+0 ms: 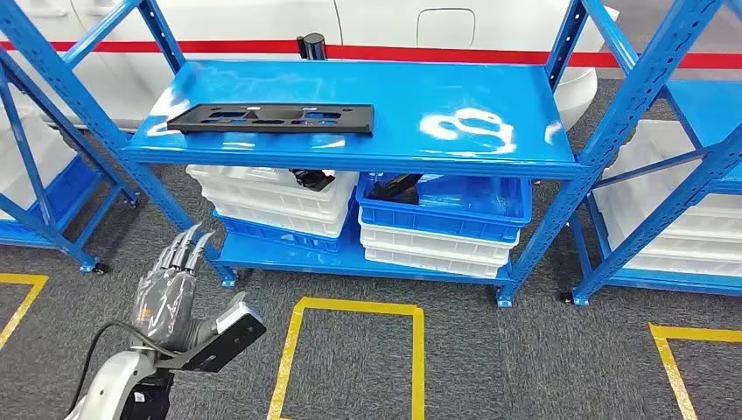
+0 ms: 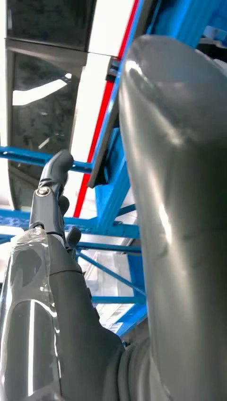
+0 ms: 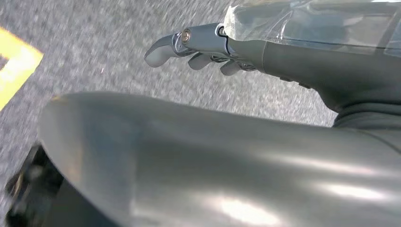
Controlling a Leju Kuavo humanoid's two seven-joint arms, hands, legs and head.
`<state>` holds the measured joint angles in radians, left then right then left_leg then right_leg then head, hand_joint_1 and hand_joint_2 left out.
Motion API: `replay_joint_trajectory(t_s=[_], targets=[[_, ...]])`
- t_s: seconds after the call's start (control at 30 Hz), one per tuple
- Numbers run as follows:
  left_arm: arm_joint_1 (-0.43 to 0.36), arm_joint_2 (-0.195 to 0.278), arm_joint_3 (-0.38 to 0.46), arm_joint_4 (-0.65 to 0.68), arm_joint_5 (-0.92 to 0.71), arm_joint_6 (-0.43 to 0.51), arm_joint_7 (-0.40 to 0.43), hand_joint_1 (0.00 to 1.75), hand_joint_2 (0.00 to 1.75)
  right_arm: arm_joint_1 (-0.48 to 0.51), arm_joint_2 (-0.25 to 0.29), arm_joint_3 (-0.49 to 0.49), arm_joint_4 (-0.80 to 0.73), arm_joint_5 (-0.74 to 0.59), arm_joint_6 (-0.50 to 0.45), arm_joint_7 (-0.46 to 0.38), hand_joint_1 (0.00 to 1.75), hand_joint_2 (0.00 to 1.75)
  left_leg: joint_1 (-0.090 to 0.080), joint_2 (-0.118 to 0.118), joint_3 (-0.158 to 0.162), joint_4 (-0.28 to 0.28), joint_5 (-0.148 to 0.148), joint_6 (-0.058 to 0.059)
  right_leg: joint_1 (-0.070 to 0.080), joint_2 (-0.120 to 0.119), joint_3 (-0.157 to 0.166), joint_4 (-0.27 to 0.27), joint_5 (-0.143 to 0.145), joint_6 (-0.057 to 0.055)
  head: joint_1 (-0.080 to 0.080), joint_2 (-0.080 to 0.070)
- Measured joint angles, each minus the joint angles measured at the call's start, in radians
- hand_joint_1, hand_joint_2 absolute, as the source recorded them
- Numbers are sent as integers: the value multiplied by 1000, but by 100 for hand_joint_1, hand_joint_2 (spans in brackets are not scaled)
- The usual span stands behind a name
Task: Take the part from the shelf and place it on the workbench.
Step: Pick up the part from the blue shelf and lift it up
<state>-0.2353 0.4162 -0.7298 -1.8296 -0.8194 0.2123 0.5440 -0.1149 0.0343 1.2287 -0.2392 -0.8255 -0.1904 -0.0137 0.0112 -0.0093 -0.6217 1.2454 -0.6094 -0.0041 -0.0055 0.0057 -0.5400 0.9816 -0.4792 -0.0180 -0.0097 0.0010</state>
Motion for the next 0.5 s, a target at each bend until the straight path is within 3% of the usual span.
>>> replay_joint_trajectory(t_s=[0.07, 0.1, 0.13, 0.2, 0.23, 0.27, 0.37, 0.43, 0.5], targets=[[1, 0, 0, 0, 0, -1, 0, 0, 0, 2, 0, 0, 0, 0, 0, 0, 0, 0, 1, 0, -24, 2, 4, -2, 0, 1, 13, 0, -11, 2, 0, 0], [1, 0, -1, 0, 0, -2, 0, 0, 0, 4, 0, 0, 0, 0, 0, 0, 0, 0, 2, 1, -40, -13, 20, -3, -1, 2, 28, 0, -22, 4, 0, 0], [1, 0, -1, 0, 0, -2, 0, 0, 0, 5, 0, 0, 1, 0, 0, 0, 0, 0, 3, 2, -39, -63, 58, -2, -1, 3, 44, 0, -34, 6, 0, 0], [2, 0, -1, 0, 0, -4, 0, 0, 0, 5, 1, 0, 1, 0, 0, 0, 0, 0, -1, 5, -20, -189, 164, 5, 0, 4, 76, -2, -58, 13, 0, 0], [2, 0, -2, 0, 0, -5, 0, 0, 0, 4, 1, 0, 1, 0, 0, 0, 0, 0, -5, 6, -11, -229, 197, 11, 1, 5, 87, -5, -68, 19, 0, 0], [3, 0, -2, 0, 0, -7, 1, 0, 0, 3, 2, 0, 1, 0, 0, 0, 0, 0, -9, 7, -6, -248, 212, 18, 2, 5, 97, -9, -75, 25, -1, 0], [1, -1, -3, -3, -1, -10, 0, 0, 0, 1, 3, 0, 1, 0, 0, 0, 0, 0, -9, 3, 18, -260, 203, 39, 4, 4, 111, 0, -78, 41, -1, 0], [-2, -1, -3, -5, -1, -10, 0, 0, 0, -3, 4, 0, 1, 0, 0, 0, 0, 0, -5, 2, 43, -270, 194, 50, 4, 3, 69, 81, -85, 48, 1, 0], [-3, -1, -5, -6, -1, -10, 0, 0, 0, -3, 4, 0, 2, 0, 0, 0, 0, 0, -4, 2, 61, -274, 180, 58, 3, 2, -23, 213, -121, 52, 3, 0]])
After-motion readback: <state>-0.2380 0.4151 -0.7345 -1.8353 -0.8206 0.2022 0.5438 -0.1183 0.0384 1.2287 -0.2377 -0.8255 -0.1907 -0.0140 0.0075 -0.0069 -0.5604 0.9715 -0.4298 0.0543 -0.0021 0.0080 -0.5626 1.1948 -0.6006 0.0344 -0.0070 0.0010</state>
